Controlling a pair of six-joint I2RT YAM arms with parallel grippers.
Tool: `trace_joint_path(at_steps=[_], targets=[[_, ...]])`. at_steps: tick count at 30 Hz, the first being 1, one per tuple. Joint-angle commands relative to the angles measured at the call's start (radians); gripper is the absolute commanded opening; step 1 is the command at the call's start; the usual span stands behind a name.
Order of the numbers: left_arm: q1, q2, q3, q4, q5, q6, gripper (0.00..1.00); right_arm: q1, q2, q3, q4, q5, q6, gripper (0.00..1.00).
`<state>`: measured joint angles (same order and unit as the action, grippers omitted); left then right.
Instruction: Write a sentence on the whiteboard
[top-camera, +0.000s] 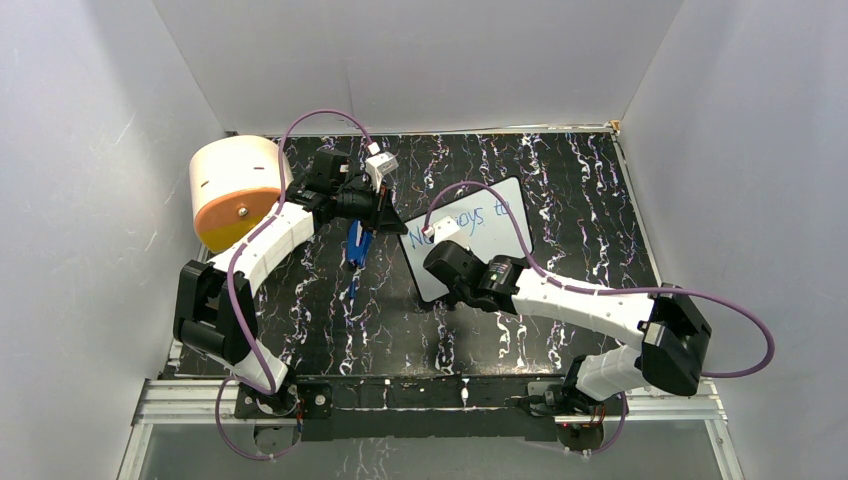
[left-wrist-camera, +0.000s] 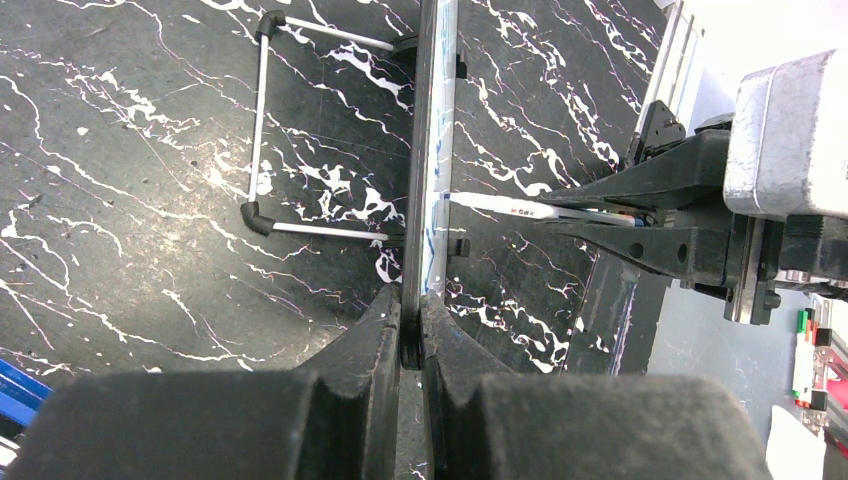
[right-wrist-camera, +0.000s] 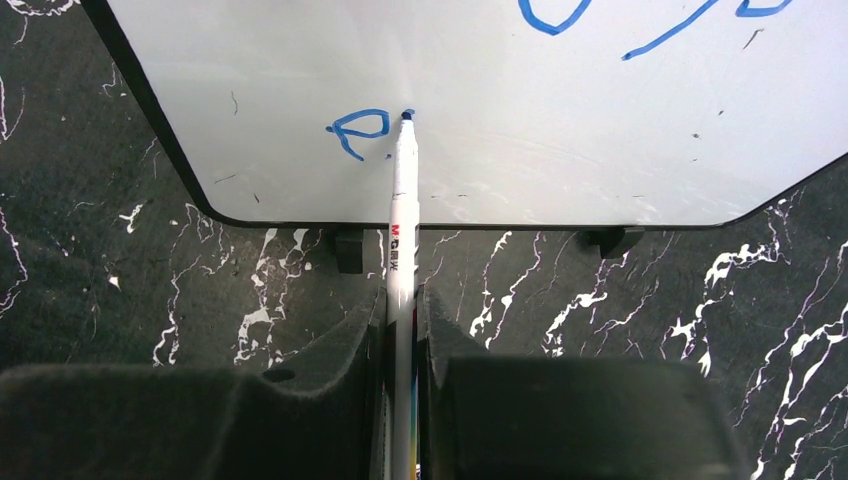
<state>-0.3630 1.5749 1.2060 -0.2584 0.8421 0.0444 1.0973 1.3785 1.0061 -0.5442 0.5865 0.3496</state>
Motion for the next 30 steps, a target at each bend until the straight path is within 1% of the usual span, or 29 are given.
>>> trace_joint_path(at_steps=[1, 21, 30], targets=[[0.001, -0.006, -0.005, -0.007, -0.032, 0.034, 0.00, -0.008, 0.002, 0.034, 0.005, -0.022, 0.020, 0.00], [0.001, -0.010, -0.004, -0.011, -0.035, 0.036, 0.00, -0.008, 0.015, 0.009, -0.037, -0.065, 0.049, 0.00], [0.001, -0.007, -0.004, -0.013, -0.036, 0.036, 0.00, -0.008, 0.012, 0.012, -0.047, -0.061, 0.049, 0.00]])
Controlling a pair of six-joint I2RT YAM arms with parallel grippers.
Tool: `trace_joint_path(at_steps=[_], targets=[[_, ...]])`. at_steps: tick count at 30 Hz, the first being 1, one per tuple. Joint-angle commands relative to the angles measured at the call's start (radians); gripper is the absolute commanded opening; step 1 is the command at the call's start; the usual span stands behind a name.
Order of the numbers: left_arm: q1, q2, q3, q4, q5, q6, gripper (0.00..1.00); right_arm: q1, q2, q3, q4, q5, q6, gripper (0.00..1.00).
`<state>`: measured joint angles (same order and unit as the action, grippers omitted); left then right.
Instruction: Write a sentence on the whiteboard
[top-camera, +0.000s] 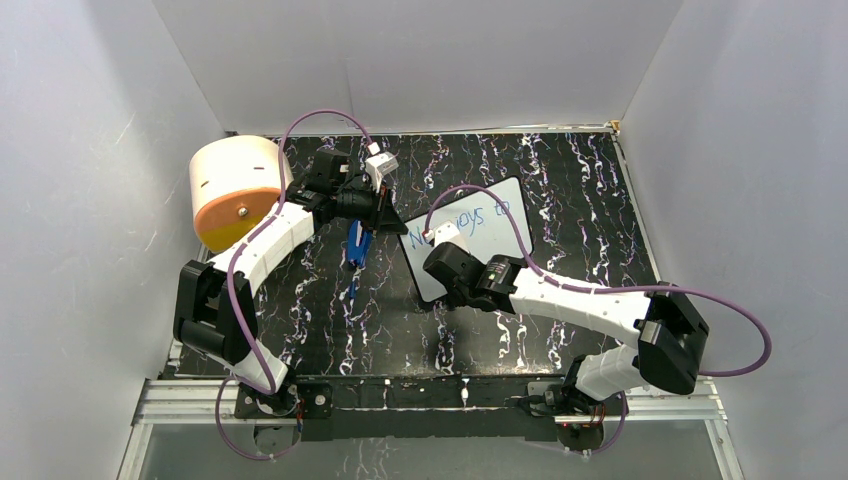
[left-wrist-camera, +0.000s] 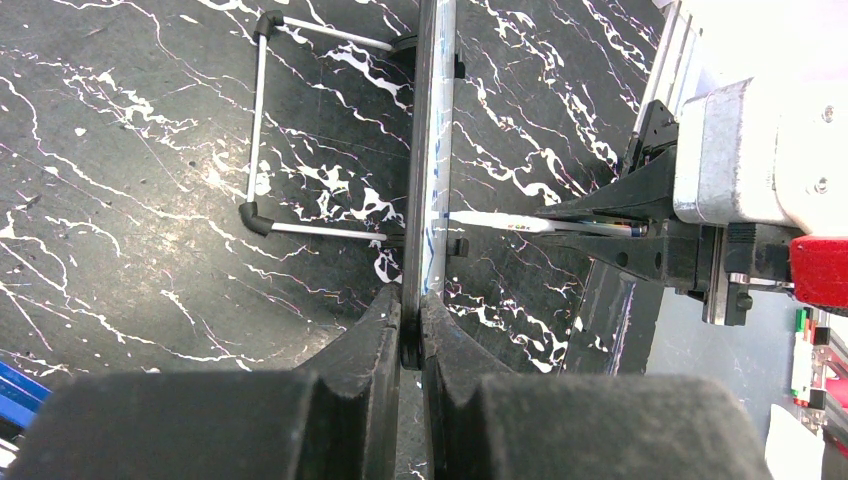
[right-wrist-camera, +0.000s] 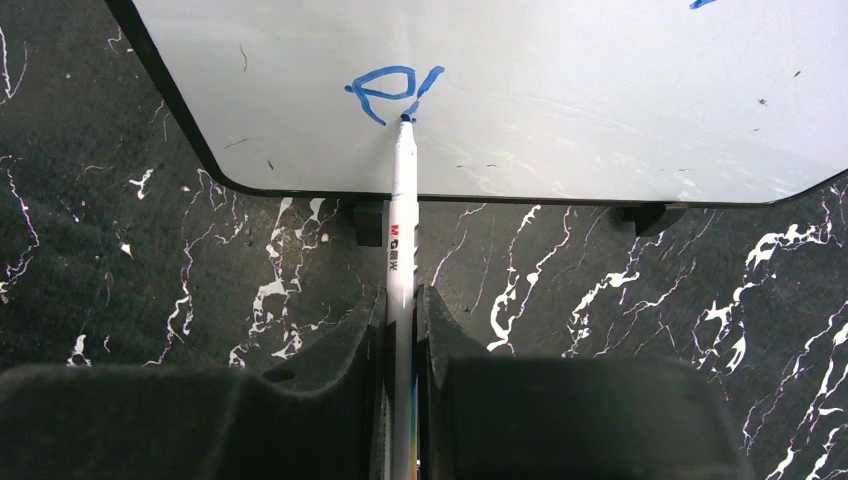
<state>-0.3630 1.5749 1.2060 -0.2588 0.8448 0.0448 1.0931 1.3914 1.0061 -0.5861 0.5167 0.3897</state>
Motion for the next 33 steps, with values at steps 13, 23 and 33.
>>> trace_joint_path(at_steps=[13, 23, 33], targets=[[0.001, -0.003, -0.005, -0.012, -0.032, 0.035, 0.00, -0.009, -0.017, 0.014, 0.063, 0.074, -0.009, 0.00], [0.001, -0.003, -0.003, -0.012, -0.026, 0.036, 0.00, -0.015, -0.035, 0.010, 0.093, 0.091, -0.020, 0.00], [0.001, -0.001, -0.004, -0.014, -0.026, 0.038, 0.00, -0.026, -0.038, 0.013, 0.112, 0.099, -0.031, 0.00]])
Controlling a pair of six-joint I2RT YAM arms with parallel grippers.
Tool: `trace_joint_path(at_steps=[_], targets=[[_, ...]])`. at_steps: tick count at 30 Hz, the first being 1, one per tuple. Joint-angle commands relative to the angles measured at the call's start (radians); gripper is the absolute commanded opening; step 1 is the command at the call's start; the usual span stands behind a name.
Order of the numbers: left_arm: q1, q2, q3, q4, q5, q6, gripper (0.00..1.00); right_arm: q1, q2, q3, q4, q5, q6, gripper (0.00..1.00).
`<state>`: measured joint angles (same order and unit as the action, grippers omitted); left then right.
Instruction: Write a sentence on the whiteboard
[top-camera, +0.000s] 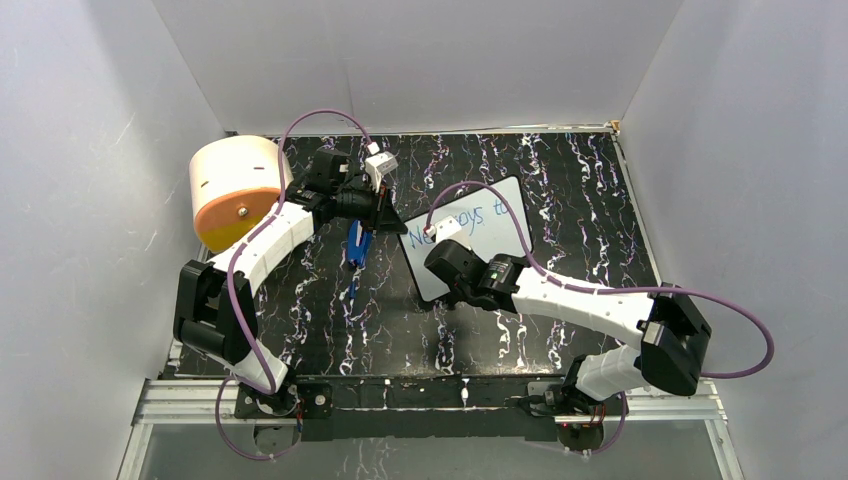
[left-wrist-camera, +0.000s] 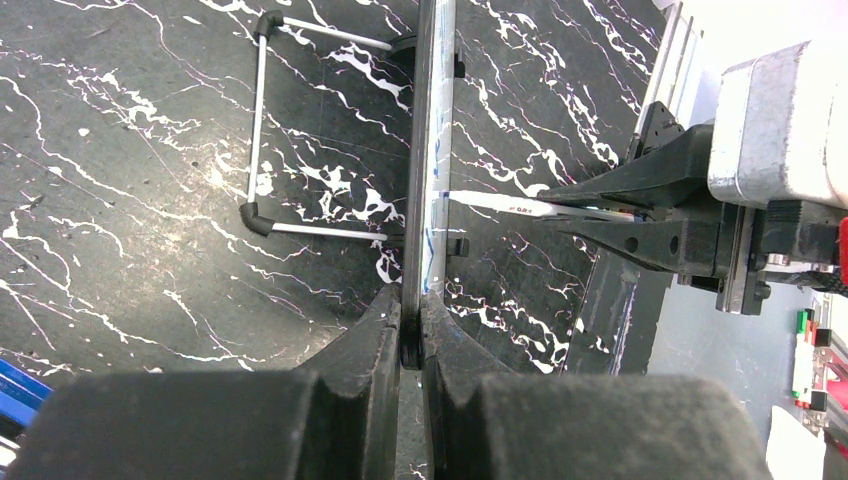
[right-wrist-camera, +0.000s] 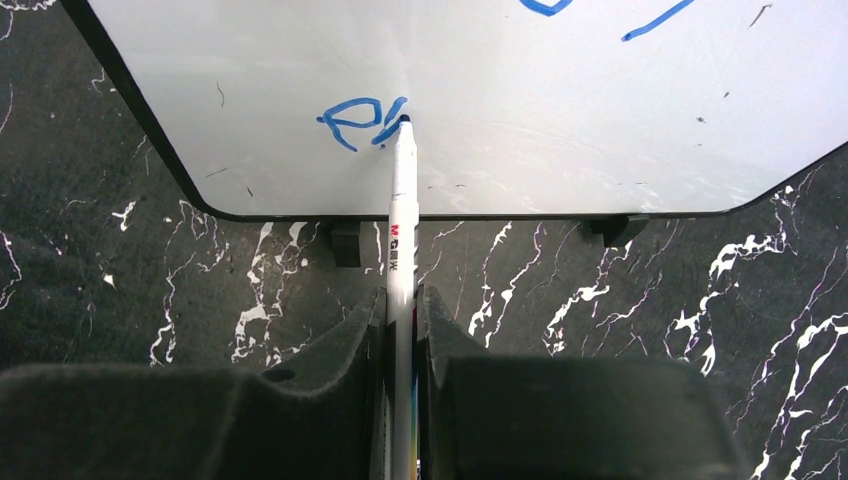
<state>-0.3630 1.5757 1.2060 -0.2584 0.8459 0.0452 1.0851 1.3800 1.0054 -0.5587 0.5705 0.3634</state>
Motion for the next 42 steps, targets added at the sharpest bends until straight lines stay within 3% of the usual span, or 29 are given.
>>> trace_joint_path(at_steps=[1, 31, 42], targets=[[0.001, -0.001, -0.004, -0.014, -0.027, 0.038, 0.00, -0.020, -0.024, 0.014, 0.085, 0.045, -0.005, 0.00], [0.001, 0.002, -0.001, -0.018, -0.029, 0.036, 0.00, -0.033, -0.020, -0.029, 0.000, -0.065, 0.033, 0.00], [0.001, 0.006, -0.001, -0.018, -0.024, 0.035, 0.00, -0.032, -0.037, -0.043, 0.041, -0.044, 0.027, 0.00]])
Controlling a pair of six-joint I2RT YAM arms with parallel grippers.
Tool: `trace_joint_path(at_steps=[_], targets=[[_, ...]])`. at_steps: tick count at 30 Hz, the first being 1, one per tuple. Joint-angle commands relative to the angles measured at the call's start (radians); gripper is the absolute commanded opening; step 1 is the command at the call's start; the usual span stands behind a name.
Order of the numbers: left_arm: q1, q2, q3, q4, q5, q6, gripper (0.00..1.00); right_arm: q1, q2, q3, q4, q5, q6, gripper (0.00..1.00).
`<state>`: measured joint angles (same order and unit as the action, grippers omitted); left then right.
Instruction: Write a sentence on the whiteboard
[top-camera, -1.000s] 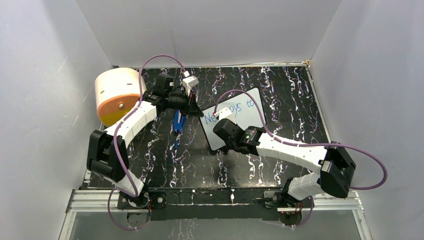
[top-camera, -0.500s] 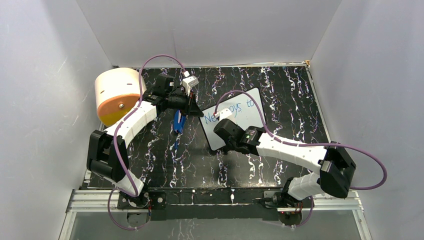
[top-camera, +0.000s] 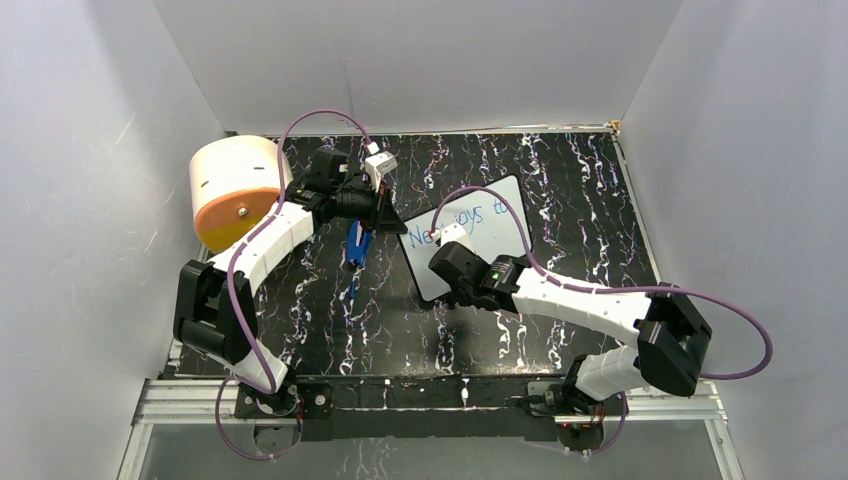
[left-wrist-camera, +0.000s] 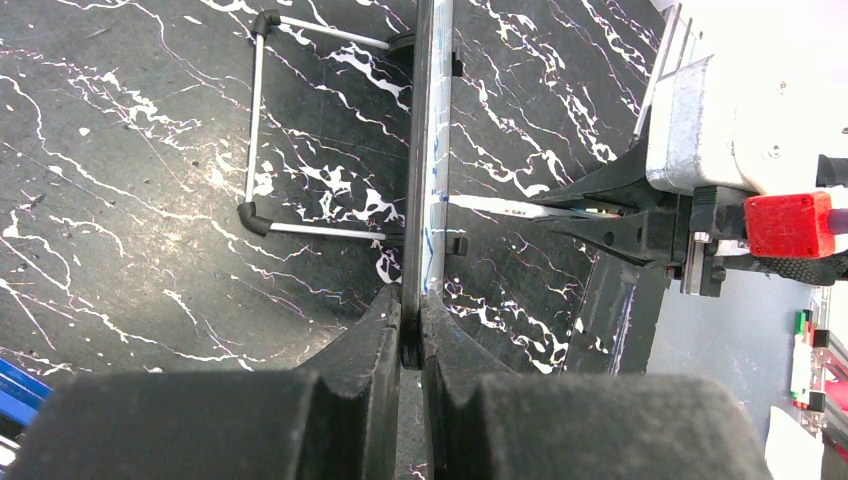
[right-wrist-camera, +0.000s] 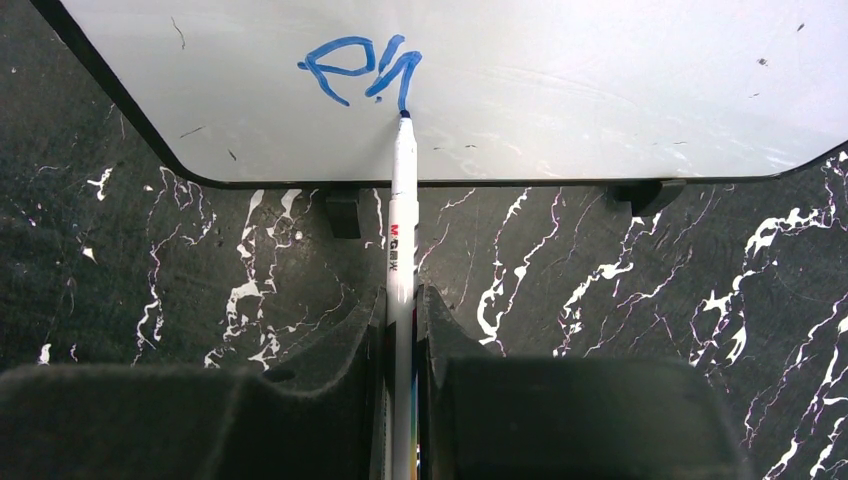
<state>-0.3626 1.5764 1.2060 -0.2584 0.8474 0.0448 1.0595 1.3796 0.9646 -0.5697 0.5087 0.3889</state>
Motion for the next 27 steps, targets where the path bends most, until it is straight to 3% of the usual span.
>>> trace_joint_path(at_steps=[1, 27], targets=[[0.001, 0.005, -0.001, -0.019, -0.025, 0.036, 0.00, -0.006, -0.038, 0.001, 0.058, 0.020, 0.000, 0.00], [0.001, 0.010, 0.000, -0.022, -0.022, 0.037, 0.00, -0.027, -0.056, 0.002, 0.080, 0.075, -0.020, 0.00]])
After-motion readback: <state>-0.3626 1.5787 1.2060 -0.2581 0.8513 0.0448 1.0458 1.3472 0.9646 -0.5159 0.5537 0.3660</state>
